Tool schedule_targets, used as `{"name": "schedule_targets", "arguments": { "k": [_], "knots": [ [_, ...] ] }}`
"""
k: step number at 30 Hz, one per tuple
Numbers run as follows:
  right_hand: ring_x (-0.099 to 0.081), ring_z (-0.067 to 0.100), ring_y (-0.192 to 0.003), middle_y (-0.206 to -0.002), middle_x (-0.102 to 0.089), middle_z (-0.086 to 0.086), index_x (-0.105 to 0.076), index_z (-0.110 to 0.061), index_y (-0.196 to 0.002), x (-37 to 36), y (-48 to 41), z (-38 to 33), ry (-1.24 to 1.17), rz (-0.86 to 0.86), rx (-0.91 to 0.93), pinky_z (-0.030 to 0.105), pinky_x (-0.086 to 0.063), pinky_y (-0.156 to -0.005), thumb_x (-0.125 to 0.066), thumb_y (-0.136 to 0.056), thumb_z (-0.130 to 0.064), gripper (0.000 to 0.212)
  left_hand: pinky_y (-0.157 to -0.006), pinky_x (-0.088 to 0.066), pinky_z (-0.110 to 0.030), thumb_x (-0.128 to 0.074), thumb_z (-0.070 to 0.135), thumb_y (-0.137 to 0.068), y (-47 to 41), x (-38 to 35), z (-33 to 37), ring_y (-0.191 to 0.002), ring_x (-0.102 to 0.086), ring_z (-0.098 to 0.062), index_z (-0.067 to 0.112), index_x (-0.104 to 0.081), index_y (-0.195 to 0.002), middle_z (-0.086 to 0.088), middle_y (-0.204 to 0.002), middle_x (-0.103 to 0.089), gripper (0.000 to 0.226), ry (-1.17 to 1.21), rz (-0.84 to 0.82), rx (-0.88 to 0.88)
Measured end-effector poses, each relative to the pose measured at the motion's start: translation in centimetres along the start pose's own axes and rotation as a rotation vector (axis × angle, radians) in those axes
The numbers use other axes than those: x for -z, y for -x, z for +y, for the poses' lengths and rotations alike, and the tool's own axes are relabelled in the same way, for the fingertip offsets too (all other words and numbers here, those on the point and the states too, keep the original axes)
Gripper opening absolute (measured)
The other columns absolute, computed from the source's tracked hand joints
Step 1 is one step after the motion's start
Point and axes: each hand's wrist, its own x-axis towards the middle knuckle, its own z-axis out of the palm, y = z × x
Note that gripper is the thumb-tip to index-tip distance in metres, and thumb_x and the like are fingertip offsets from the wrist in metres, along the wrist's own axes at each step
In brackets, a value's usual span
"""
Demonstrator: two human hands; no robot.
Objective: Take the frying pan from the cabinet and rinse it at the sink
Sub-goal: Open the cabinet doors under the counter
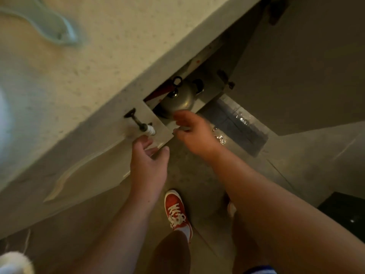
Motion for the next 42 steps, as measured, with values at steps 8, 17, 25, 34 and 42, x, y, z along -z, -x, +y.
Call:
{"name": "schedule_targets", "arguments": {
  "k": [8, 17, 25, 34, 42],
  "knots": [
    [-0.055, 0.025, -0.126, -0.134, -0.060, 0.014, -0.056, -0.008, -0.137, -1.7, -3.4, -1.8, 0.002, -0.239, 0.004, 0.038, -0.045, -0.107, -0.051, -0.088, 0.011, 0.053, -0.081, -0.037, -0.012, -0.071, 0.030, -0.084, -1.4, -1.0, 1.0, -0.119, -0.053, -0.001, 0.048, -0.054, -0.110, 0.017, -0.124, -0.060, 0.036, 0.067, 0.136, -0.034],
    [-0.060, 0.017, -0.109, -0.120, -0.065, 0.004, -0.062, -0.013, -0.129, 1.8, -4.1, -3.0, 0.089, -0.501, -0.044, 0.038, -0.051, -0.094, -0.053, -0.099, -0.014, 0.032, -0.053, -0.040, 0.002, -0.068, 0.023, -0.089, 1.7, -6.3, 3.4, -0.073, -0.051, 0.031, 0.036, -0.053, -0.118, 0.027, -0.096, -0.059, 0.036, 0.274, 0.439, 0.134],
    [-0.068, 0.022, -0.096, -0.097, -0.072, 0.003, -0.066, -0.034, -0.083, 2.0, -1.5, -3.1, 0.264, -0.678, -0.177, 0.052, -0.054, -0.093, -0.051, -0.086, -0.060, 0.030, -0.077, -0.042, -0.016, -0.068, 0.028, -0.086, 6.8, -8.9, 1.8, -0.105, -0.054, 0.006, 0.042, -0.050, -0.121, 0.024, -0.115, -0.056, 0.042, 0.391, 0.575, 0.308],
    [-0.062, 0.007, -0.086, -0.083, -0.065, -0.021, -0.063, -0.069, -0.066, 1.0, 5.8, 0.8, 0.517, -0.886, -0.202, 0.033, -0.056, -0.074, -0.054, -0.064, -0.069, 0.009, -0.055, -0.048, -0.005, -0.063, 0.032, -0.089, 15.5, -8.9, -2.8, -0.084, -0.060, 0.016, 0.046, -0.047, -0.116, 0.019, -0.108, -0.059, 0.034, 0.473, 0.639, 0.370],
    [-0.063, -0.001, -0.089, -0.091, -0.063, -0.026, -0.063, -0.073, -0.068, -0.9, 13.4, 1.9, 0.526, -0.987, -0.246, 0.022, -0.052, -0.070, -0.054, -0.098, -0.043, 0.043, -0.099, -0.051, -0.043, -0.068, 0.023, -0.089, 22.4, -7.7, -6.0, -0.127, -0.049, -0.005, 0.030, -0.046, -0.140, 0.008, -0.139, -0.054, 0.057, 0.495, 0.732, 0.430]
  ]
}}
